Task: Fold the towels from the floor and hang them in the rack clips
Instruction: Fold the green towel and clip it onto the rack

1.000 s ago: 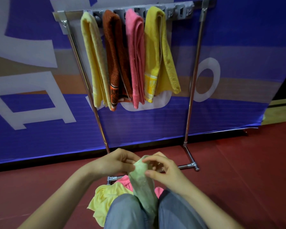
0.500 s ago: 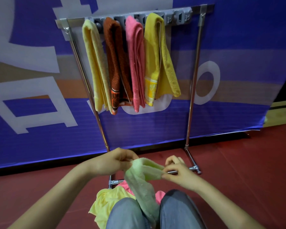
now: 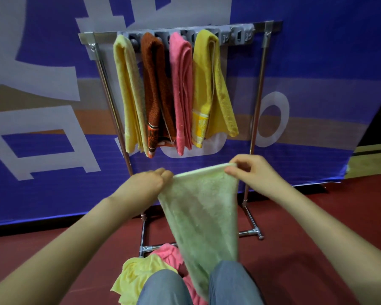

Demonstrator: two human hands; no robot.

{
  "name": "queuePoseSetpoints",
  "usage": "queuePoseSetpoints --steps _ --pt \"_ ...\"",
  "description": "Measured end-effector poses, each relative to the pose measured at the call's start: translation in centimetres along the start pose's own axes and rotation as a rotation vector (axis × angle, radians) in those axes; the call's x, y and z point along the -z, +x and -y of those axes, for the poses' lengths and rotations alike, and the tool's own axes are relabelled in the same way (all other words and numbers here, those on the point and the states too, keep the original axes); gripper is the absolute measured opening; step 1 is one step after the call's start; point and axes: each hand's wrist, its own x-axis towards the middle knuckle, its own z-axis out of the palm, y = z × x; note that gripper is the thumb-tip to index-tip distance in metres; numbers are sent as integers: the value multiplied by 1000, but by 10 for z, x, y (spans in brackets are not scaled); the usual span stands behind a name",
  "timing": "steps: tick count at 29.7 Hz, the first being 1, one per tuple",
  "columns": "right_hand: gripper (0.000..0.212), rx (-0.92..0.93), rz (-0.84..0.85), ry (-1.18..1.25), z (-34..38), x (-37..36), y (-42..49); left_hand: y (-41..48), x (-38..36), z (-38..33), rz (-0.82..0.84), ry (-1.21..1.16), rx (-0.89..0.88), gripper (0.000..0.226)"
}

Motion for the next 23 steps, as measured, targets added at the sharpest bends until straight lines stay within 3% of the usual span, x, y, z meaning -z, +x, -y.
queuePoseSetpoints --steps 6,11,17,23 --pt "25 44 -163 98 18 9 -1 6 13 4 -124 -108 57 52" --pt "23 27 -212 101 16 10 -3 2 14 -1 -215 -452 115 26" --pt "13 -63 -287 116 11 7 1 7 20 -7 -295 -620 189 25" --pt "22 -187 -311 161 11 -3 1 6 13 -10 -319 -1058 357 22"
